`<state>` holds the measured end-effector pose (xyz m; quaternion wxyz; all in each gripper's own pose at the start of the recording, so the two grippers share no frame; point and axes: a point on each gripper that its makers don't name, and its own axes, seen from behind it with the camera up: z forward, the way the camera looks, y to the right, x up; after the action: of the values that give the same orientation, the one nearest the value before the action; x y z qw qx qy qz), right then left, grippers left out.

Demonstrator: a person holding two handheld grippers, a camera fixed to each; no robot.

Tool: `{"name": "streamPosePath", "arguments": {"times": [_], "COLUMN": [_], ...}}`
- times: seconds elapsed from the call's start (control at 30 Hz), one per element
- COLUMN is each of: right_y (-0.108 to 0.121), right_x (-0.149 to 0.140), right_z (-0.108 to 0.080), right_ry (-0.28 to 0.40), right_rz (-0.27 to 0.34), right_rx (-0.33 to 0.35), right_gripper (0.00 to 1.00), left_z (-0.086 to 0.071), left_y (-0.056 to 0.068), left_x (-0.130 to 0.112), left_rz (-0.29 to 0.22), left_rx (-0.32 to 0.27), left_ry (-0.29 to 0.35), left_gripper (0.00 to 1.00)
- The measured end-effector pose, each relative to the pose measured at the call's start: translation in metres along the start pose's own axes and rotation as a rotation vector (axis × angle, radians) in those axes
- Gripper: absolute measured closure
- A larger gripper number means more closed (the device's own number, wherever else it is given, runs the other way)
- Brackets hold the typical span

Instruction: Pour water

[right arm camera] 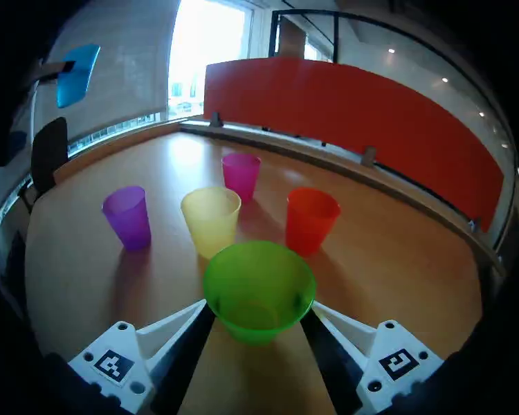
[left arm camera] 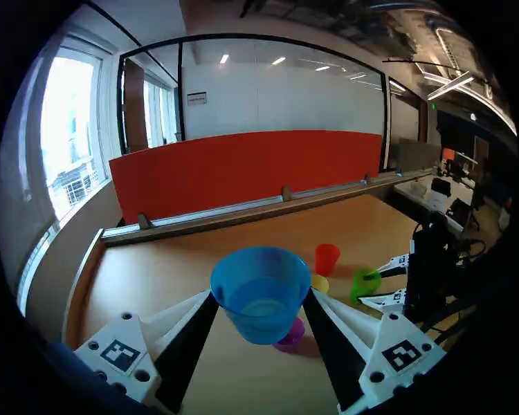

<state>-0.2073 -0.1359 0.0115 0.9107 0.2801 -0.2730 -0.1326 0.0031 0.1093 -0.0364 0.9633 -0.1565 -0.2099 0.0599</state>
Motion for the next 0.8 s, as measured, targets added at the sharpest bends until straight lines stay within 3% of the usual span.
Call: {"name": "streamPosePath", "arguments": {"times": [0.3, 0.8], "right_y": [0.001, -0.02], "right_x": [0.046, 0.082], "right_z": [-0.049, -0.133], "right_ry": [0.055, -0.026], "right_rz": [0.023, -0.09], "right_rx": [-0.013, 0.019], "right_gripper": [0.14, 0.14], "left_z": [0.002, 0.007], "left_y": [0.015, 0.052], "left_x": [0.01, 0.028], "left_rz": [0.016, 0.094], "left_rx": [-0.044, -0.156], "left_ry": [0.028, 0.055], "left_gripper": [0.15, 0.15]}}
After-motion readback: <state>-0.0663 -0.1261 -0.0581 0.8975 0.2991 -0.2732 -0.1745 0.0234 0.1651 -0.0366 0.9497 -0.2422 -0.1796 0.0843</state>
